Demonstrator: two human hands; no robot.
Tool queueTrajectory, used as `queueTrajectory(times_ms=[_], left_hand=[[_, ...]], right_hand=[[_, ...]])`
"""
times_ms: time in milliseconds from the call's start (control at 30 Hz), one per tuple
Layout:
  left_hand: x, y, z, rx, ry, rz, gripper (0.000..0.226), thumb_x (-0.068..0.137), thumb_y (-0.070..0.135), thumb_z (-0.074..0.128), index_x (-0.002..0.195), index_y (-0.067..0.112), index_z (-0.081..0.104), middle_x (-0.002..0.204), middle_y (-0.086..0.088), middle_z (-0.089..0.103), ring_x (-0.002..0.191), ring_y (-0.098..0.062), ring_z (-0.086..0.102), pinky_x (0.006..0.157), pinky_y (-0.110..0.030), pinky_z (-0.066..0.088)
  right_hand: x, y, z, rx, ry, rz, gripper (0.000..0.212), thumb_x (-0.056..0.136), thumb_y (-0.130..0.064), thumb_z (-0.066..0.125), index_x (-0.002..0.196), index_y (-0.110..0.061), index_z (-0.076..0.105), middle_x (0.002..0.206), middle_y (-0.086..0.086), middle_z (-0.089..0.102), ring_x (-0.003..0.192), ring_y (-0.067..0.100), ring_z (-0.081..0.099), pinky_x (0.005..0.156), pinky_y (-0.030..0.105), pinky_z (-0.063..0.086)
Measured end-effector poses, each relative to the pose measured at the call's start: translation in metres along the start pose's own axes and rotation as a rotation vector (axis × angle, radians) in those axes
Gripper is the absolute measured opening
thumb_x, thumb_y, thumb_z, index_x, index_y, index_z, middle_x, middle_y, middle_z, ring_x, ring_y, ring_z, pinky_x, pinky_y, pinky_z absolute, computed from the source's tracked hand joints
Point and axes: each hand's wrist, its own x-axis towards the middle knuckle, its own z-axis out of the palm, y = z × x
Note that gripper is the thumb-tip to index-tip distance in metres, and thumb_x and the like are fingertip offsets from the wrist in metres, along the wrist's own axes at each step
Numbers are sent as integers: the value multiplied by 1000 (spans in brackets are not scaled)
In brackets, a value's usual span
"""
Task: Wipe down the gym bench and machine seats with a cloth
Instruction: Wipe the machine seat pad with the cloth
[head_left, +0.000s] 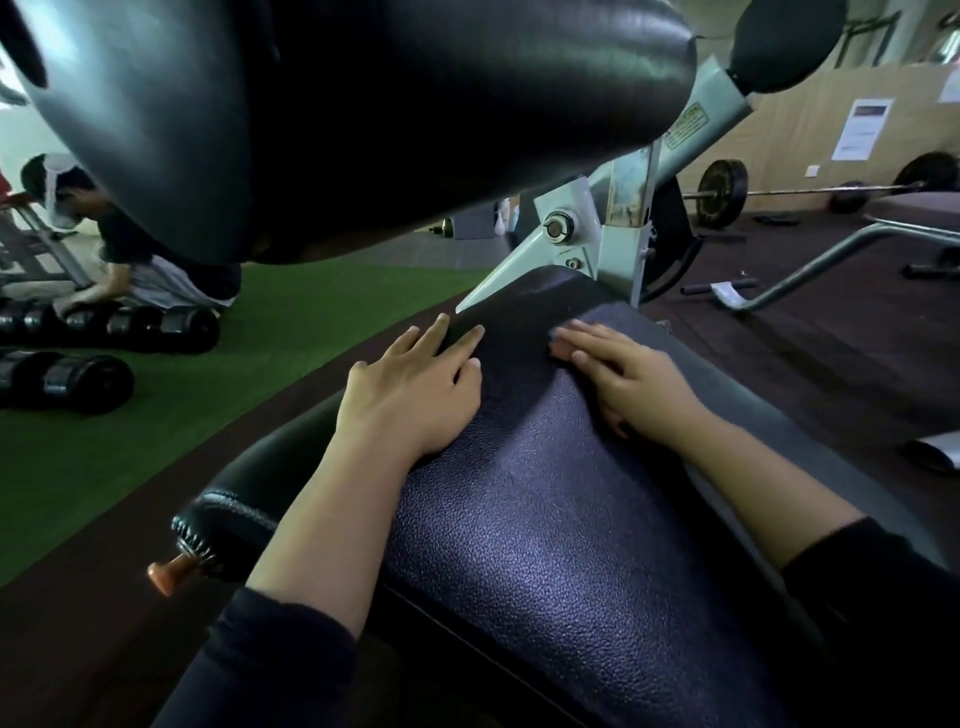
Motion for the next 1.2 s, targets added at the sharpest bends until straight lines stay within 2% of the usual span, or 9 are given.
queueTrajectory(times_ms=[100,233,367,567,733,833,967,1067,1200], left_hand=[[2,0,0,-3,-1,7,48,100,48,16,148,53,12,161,17,3,148,-9,6,112,-48,27],[3,1,0,4,1,3,48,100,48,16,148,53,13,161,17,4,148,-10,6,110,-49,27],[4,1,0,14,-1,1,47,100,49,17,147,54,13,161,17,4,148,-10,7,110,-48,27],[5,0,-1,28,-20,4,48,98,57,16,146,56,12,161,18,4,148,-9,7,110,-46,26],[9,2,-5,68,-95,0,52,98,60,16,149,53,8,162,14,0,149,-11,4,113,-49,22],[18,9,-3,109,-136,25,56,99,57,16,152,45,4,162,8,-6,149,-14,-3,118,-54,6],[39,25,2,147,-131,95,61,100,55,16,155,33,4,163,5,-6,149,-13,-7,117,-54,-6],[56,33,5,144,-137,112,61,101,53,17,155,28,6,163,5,-3,149,-12,-6,117,-54,-8],[66,36,10,110,-104,118,60,101,50,21,155,27,10,163,8,1,149,-10,-1,120,-48,0]], right_hand=[[-34,9,-12,-67,22,79,34,95,-30,51,126,-45,51,139,-21,44,138,3,29,114,24,21],[-66,-20,1,-72,24,-68,36,95,-35,49,126,-51,45,140,-26,39,137,-2,25,114,24,22],[-24,-31,11,-37,-21,-93,37,96,-28,50,131,-37,50,145,-14,39,139,4,25,114,19,17],[-6,17,-9,8,28,125,37,97,-26,49,133,-33,50,147,-11,39,140,5,25,110,13,12],[-52,26,-18,-62,-30,244,51,96,-27,47,143,-36,30,157,-5,15,145,12,8,117,28,5],[-62,10,-15,-38,-73,154,56,89,-40,41,142,-44,25,159,-4,3,146,15,3,120,37,4],[-49,5,-6,-142,-94,41,48,88,-46,28,136,-50,25,156,-16,10,145,10,2,119,29,2],[-34,7,-2,-145,-94,39,40,99,-42,31,137,-50,28,153,-26,8,144,6,3,119,31,5],[-17,7,0,-131,-125,-21,47,88,-48,23,135,-51,29,152,-23,17,145,7,7,119,27,4]])
